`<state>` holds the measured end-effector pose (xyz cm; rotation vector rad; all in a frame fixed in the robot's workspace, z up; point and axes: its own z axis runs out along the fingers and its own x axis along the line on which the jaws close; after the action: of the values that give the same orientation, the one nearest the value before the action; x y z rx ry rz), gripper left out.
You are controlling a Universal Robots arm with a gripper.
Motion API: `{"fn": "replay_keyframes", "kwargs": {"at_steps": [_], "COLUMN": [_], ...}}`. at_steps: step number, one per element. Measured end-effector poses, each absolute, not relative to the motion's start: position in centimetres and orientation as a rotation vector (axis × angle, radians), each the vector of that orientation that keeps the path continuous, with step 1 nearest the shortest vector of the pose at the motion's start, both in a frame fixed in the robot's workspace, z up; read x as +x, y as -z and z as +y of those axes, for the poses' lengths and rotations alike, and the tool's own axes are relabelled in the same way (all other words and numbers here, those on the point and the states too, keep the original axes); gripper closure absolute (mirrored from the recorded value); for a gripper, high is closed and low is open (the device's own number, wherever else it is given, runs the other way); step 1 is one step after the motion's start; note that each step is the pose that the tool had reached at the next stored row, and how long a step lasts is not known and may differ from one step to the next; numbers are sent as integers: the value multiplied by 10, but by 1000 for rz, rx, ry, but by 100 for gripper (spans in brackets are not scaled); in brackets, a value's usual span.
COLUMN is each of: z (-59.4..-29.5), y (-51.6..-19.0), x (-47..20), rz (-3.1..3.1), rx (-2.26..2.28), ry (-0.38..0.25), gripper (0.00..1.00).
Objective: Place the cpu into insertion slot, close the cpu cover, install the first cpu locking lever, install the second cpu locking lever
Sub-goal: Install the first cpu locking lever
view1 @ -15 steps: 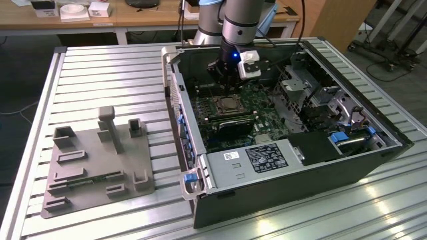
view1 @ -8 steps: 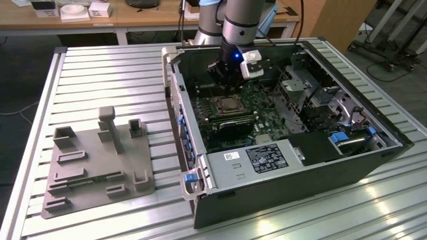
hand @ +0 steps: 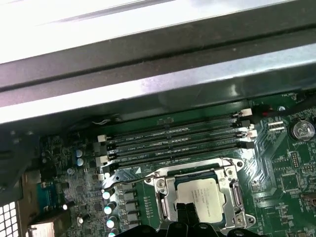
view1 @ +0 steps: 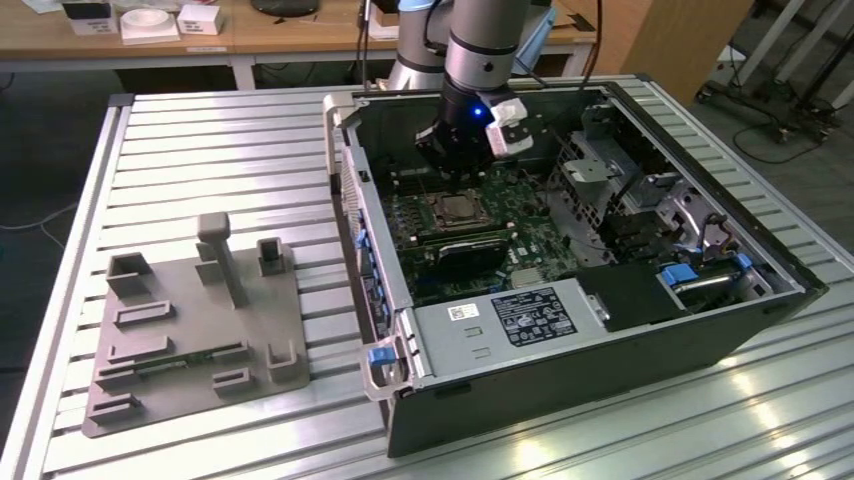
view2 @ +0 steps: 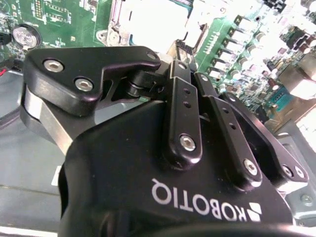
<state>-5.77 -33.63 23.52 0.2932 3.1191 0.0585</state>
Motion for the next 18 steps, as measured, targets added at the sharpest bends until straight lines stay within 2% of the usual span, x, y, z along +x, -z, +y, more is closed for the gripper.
{"fn": "replay_keyframes", "kwargs": {"at_steps": [18], "z": [-336], "y": [-244], "x": [-58], "rz": [3129], "rx": [180], "ry": [-59], "gripper": [89]}}
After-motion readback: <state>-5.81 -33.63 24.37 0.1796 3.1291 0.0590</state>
